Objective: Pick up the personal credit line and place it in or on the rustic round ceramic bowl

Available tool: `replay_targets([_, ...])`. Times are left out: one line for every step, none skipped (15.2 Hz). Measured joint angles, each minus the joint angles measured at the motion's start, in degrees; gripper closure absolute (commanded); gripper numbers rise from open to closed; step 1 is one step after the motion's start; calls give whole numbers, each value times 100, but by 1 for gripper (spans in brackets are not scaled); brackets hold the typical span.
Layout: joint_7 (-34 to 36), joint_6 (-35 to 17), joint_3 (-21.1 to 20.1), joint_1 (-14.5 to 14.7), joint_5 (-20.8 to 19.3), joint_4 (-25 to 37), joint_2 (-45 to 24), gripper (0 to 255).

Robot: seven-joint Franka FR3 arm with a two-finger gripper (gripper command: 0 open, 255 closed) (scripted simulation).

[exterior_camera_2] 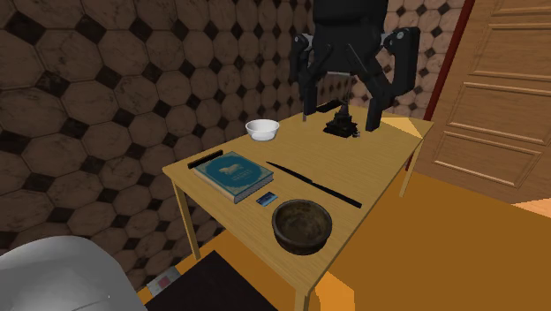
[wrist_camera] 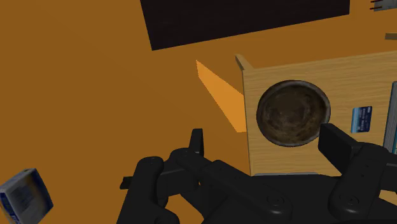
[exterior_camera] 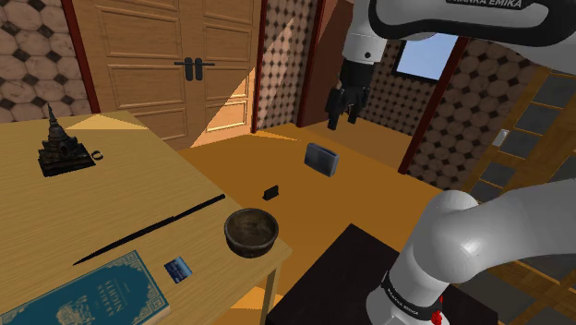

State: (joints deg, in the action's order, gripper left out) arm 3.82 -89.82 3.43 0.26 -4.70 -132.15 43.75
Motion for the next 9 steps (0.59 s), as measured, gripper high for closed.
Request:
replay_targets([0,0,0,0,0,0,0,0])
replay_targets([27,-51,-21,14,20,-17,-70,0])
replay_targets([82,-114,-66,40,60,-3,-203,0])
replay_targets([146,-213,-117,70,104,-22,-350,0])
replay_targets([208,-232,-173,102,152,26,-489,0])
replay_targets([287,-335,-239,140,206,20,-661,0])
replay_targets([312,-465,-258,157,231,-5,-838,0])
replay_targets([354,-547,-292,181,264,51,-1047,0])
replay_targets([414,-611,-342,212,306,60,-1195,0])
